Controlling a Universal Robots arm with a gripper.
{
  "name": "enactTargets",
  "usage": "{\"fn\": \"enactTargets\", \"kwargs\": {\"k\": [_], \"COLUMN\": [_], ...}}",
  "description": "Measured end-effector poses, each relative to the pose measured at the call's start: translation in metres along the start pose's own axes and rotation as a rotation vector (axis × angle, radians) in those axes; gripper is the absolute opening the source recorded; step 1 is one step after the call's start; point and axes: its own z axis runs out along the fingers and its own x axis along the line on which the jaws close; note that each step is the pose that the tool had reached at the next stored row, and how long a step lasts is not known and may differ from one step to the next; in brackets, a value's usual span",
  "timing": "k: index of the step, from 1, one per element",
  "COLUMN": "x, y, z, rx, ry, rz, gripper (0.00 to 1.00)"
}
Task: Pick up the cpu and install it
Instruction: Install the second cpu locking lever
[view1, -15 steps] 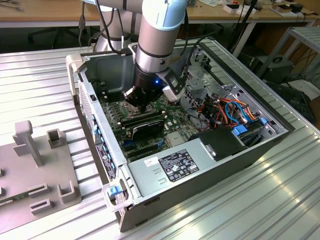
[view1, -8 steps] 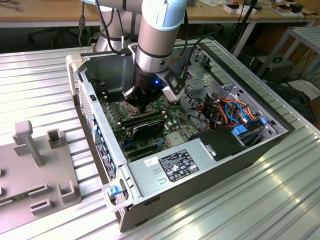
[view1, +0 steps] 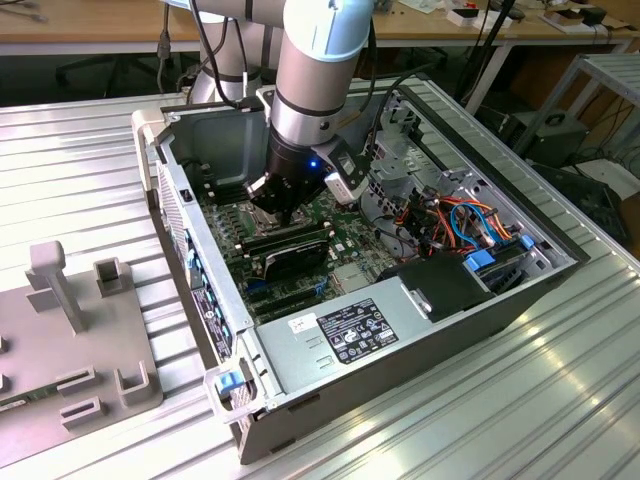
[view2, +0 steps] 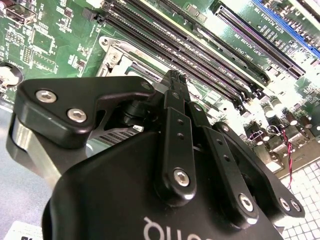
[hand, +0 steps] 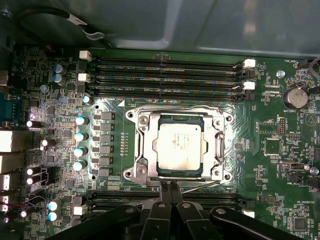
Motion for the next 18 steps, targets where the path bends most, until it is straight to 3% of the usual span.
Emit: {"fn": "enactTargets", "kwargs": {"k": [18], "x": [0.0066], "y": [0.0000], "z": [0.0034], "rx": [0.0000], "ry": [0.0000], "rz": [0.000], "gripper": [0.11]}}
